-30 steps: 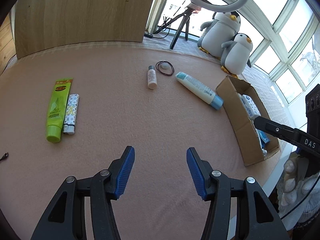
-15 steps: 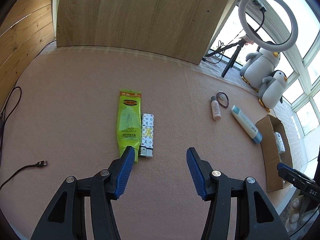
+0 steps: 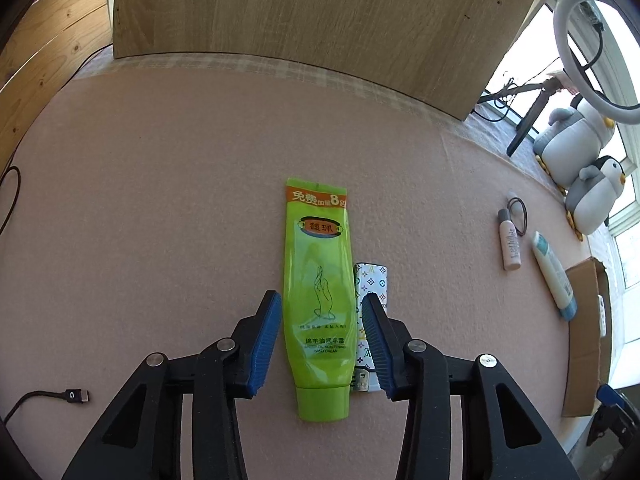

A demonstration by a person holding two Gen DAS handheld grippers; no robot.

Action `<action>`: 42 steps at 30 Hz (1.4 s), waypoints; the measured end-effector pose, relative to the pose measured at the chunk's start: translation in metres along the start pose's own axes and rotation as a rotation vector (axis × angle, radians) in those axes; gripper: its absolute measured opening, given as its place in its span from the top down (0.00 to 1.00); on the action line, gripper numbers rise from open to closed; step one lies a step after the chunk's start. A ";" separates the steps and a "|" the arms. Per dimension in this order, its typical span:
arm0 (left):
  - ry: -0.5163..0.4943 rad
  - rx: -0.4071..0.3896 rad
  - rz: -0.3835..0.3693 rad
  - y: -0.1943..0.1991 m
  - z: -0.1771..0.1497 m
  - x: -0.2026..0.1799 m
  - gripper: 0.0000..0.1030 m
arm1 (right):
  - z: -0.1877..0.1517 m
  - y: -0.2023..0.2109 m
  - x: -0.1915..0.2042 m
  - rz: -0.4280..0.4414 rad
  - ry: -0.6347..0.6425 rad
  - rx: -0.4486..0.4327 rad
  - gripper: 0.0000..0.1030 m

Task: Organize objects
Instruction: 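Move the left gripper to the green tube and close on it, then bring the right gripper onto the green tube while the left gripper holds it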

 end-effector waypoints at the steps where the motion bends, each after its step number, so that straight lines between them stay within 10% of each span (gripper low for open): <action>1: -0.009 -0.001 -0.001 -0.001 0.000 -0.002 0.58 | 0.000 0.001 -0.001 -0.002 -0.003 0.000 0.46; 17: -0.090 -0.039 0.061 -0.014 -0.015 -0.017 0.66 | 0.007 0.004 -0.002 0.009 -0.001 -0.011 0.46; 42: -0.102 -0.016 -0.148 0.009 -0.081 -0.093 0.74 | 0.008 -0.009 -0.022 0.027 -0.038 0.010 0.46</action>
Point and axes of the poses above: each gripper's, at about its wrist camera, not at the fingertips, and y roughly against the way its jaws point, x to its left, z to its top, the point moved 5 cm from there along -y, roughly the way its jaws point, and after that the axes turned 11 degrees about z, right-handed, at the moved point
